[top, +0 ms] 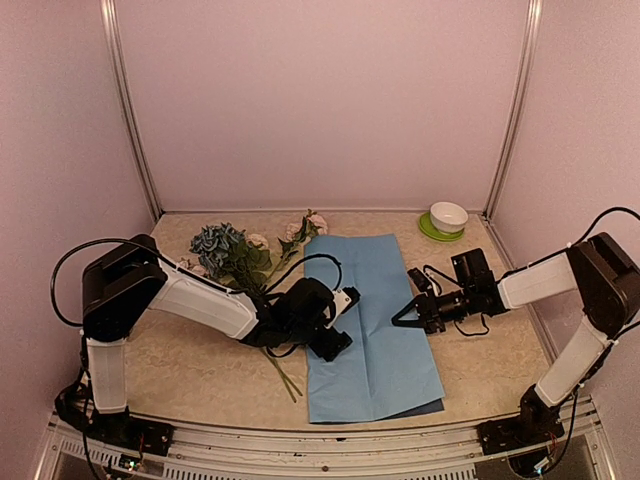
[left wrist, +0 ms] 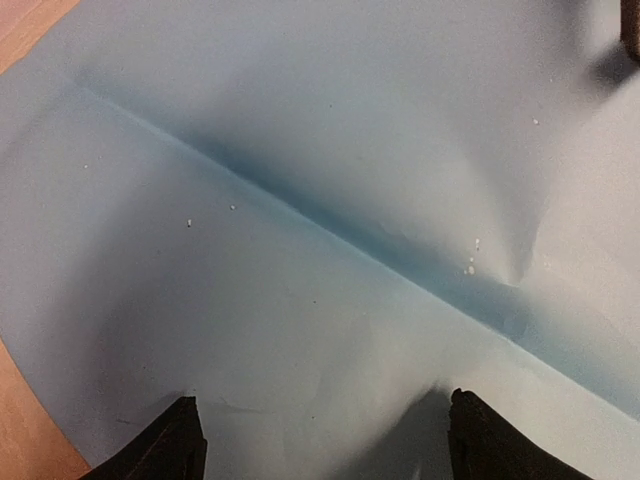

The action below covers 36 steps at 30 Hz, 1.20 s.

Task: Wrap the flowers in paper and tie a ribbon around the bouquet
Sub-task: Pick up the folded wrapping paper from the center of the board, then pass from the right arm to the left

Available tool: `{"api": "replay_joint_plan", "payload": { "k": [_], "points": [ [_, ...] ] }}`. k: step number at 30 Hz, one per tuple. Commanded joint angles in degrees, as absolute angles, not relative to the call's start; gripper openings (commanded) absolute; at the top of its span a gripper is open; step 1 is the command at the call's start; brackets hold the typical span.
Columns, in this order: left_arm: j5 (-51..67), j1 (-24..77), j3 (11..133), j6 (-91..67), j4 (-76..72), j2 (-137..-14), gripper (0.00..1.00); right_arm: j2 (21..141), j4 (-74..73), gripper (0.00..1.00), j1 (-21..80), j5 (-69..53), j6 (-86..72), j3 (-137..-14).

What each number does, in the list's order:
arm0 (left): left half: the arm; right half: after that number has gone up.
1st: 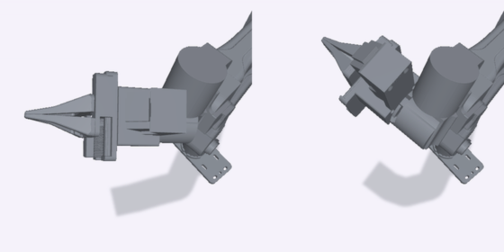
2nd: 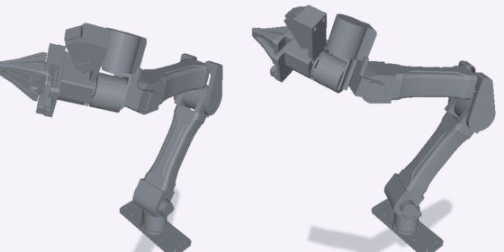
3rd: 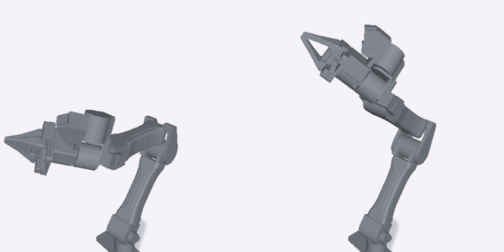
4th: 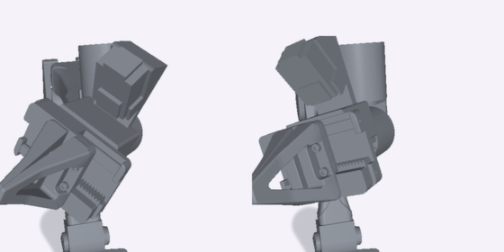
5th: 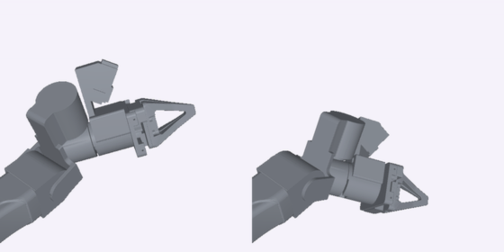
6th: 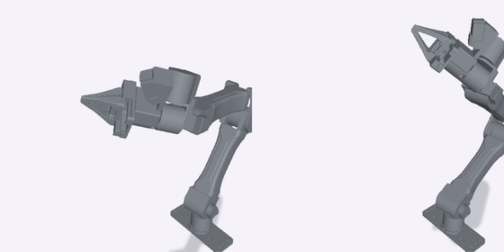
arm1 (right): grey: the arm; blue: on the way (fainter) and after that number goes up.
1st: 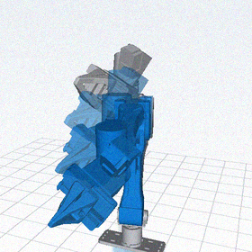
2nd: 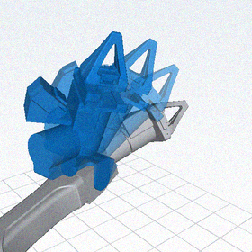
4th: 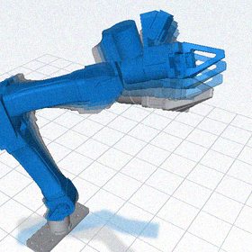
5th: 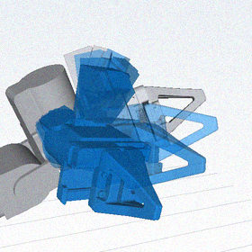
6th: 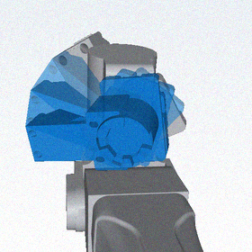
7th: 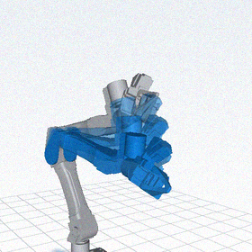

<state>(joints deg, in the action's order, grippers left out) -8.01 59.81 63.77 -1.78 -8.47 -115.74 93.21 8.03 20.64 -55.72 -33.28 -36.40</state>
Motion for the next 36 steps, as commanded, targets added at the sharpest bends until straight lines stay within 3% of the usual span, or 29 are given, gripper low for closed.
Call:
{"api": "replay_joint_plan", "payload": {
  "k": [1,5,11,21,27,28,30,34,36],
  "points": [
    [-7.8,59.5,62.2,-1.8,-11.6,-113.7,0.81,91.2,9.9,0.0,21.5,-55.9,-36.3,-36.7],
    [-12.7,61.5,57.1,0.9,-17.4,-103.8,0.82,85.4,8.6,0.0,21.8,-53.6,-39.1,-39.0],
    [-18.4,72.8,50.2,13.3,-26.5,-92.6,0.99,76.5,11.9,0.0,24.4,-43.6,-50.1,-41.4],
    [-11.7,78.2,41.6,17.5,-35.1,-84.6,0.99,72.0,9.0,0.0,30.9,-31.4,-54.8,-47.4],
    [-28.5,78.1,44.2,22.2,-34.5,-89.8,0.98,70.6,8.3,0.0,32.6,-29.3,-54.8,-48.5],
    [-32.2,77.8,44.8,22.7,-35.5,-90.9,0.95,70.4,8.3,0.0,32.8,-29.3,-54.8,-48.6],
    [-36.1,77.0,46.0,22.6,-36.2,-91.9,0.8,70.2,7.7,0.0,33.2,-28.9,-54.6,-48.8],
    [-31.4,76.1,44.8,19.4,-39.6,-90.0,0.29,69.9,6.6,0.0,33.7,-28.6,-53.8,-49.0],
    [-27.9,75.5,43.2,15.9,-41.4,-88.2,0.09,69.6,5.8,0.0,33.8,-28.4,-52.8,-49.2]
  ]
}}
